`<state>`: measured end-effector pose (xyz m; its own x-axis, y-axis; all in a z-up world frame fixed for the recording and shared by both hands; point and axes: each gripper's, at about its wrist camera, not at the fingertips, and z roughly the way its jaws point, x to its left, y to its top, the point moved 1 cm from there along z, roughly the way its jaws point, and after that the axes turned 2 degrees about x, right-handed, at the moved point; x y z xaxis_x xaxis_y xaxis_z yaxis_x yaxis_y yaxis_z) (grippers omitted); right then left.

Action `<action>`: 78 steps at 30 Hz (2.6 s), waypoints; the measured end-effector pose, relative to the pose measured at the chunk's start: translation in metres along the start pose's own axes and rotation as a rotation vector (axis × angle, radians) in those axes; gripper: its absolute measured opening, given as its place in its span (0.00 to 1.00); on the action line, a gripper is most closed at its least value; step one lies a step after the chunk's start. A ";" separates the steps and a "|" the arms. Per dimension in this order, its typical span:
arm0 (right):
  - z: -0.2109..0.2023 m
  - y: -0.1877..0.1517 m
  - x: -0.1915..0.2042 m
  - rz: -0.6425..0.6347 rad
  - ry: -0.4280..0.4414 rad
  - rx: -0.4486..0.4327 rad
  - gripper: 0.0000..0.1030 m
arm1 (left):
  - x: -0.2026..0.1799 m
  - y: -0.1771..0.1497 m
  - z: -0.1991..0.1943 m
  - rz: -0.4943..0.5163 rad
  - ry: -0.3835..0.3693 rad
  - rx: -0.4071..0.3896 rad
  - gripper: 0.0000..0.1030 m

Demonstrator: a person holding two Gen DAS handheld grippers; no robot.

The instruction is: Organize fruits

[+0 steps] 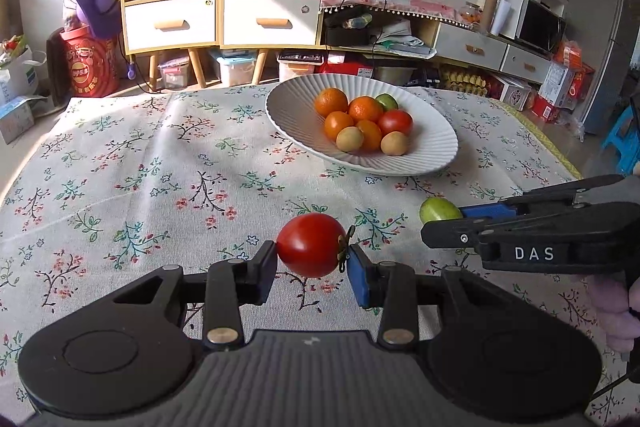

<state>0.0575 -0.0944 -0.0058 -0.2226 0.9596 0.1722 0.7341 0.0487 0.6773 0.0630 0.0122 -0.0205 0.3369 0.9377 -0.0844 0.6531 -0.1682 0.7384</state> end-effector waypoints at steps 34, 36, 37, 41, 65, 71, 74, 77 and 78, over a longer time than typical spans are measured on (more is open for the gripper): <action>0.008 0.034 -0.059 0.103 -0.020 -0.101 0.23 | -0.047 0.053 0.045 0.037 -0.014 -0.088 0.31; 0.011 0.036 -0.063 0.109 -0.016 -0.100 0.23 | -0.047 0.056 0.052 0.024 -0.021 -0.080 0.31; 0.012 0.036 -0.064 0.111 -0.016 -0.099 0.23 | -0.048 0.057 0.055 0.022 -0.024 -0.074 0.31; 0.014 0.037 -0.068 0.116 -0.006 -0.103 0.23 | -0.052 0.059 0.066 0.035 -0.015 -0.056 0.31; -0.024 0.036 -0.069 0.148 -0.032 -0.160 0.54 | -0.036 0.053 0.027 -0.018 0.013 -0.063 0.75; -0.035 0.029 -0.065 0.153 -0.041 -0.165 0.63 | -0.028 0.046 0.013 -0.028 0.050 -0.052 0.84; -0.037 0.025 -0.064 0.157 -0.051 -0.158 0.70 | -0.023 0.041 0.006 -0.043 0.064 -0.033 0.87; -0.041 0.019 -0.063 0.159 -0.061 -0.145 0.76 | -0.021 0.037 0.001 -0.064 0.065 -0.012 0.93; -0.042 0.016 -0.061 0.154 -0.069 -0.140 0.77 | -0.022 0.035 -0.001 -0.066 0.065 -0.001 0.94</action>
<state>0.0561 -0.1637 0.0250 -0.0670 0.9695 0.2356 0.6587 -0.1343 0.7403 0.0782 -0.0137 0.0079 0.2480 0.9646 -0.0892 0.6719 -0.1049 0.7332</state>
